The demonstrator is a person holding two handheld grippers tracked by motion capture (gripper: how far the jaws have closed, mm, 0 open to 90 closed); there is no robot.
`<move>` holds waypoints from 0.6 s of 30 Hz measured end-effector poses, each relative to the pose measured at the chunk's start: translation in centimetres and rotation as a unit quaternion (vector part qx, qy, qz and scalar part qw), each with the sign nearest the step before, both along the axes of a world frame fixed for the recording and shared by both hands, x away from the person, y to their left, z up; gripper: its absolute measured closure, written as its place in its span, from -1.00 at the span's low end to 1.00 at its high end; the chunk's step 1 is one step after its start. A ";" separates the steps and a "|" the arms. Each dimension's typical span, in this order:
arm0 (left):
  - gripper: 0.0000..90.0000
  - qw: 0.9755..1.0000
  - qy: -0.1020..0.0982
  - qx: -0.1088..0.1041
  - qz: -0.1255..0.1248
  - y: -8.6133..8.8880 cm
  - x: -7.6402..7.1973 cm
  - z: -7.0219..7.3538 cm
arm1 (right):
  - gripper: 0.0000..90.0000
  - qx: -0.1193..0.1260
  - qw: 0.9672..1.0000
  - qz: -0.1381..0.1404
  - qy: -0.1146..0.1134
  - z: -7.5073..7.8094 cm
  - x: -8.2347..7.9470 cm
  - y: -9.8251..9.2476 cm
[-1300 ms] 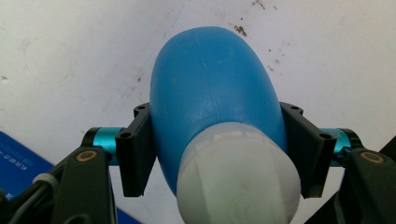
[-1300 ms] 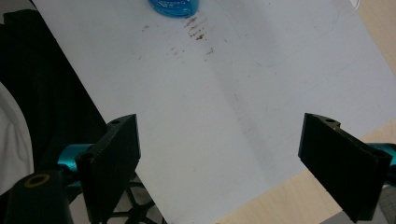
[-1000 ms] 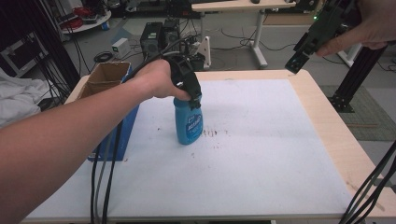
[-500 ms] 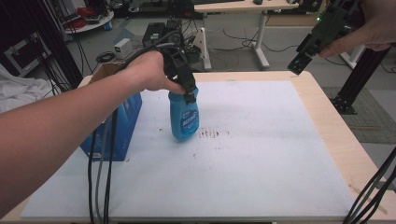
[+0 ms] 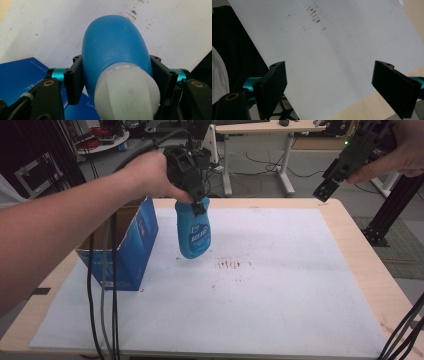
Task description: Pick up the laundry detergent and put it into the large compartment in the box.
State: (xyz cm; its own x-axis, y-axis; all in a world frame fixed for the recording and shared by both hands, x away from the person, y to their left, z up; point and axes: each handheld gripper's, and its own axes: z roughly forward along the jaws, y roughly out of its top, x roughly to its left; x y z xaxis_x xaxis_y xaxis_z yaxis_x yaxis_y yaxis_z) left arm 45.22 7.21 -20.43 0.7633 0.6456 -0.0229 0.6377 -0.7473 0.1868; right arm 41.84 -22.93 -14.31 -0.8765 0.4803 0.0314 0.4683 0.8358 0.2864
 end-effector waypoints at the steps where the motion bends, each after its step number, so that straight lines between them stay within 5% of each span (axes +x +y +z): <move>1: -0.20 1.000 -0.001 -0.001 0.000 0.2 0.0 0.5 | -0.73 0.001 1.000 -0.002 0.001 0.0 0.0 0.1; 18: -0.19 0.999 -0.021 -0.025 0.025 6.5 -1.2 7.3 | -0.73 0.000 1.000 0.000 0.002 -0.1 0.3 0.2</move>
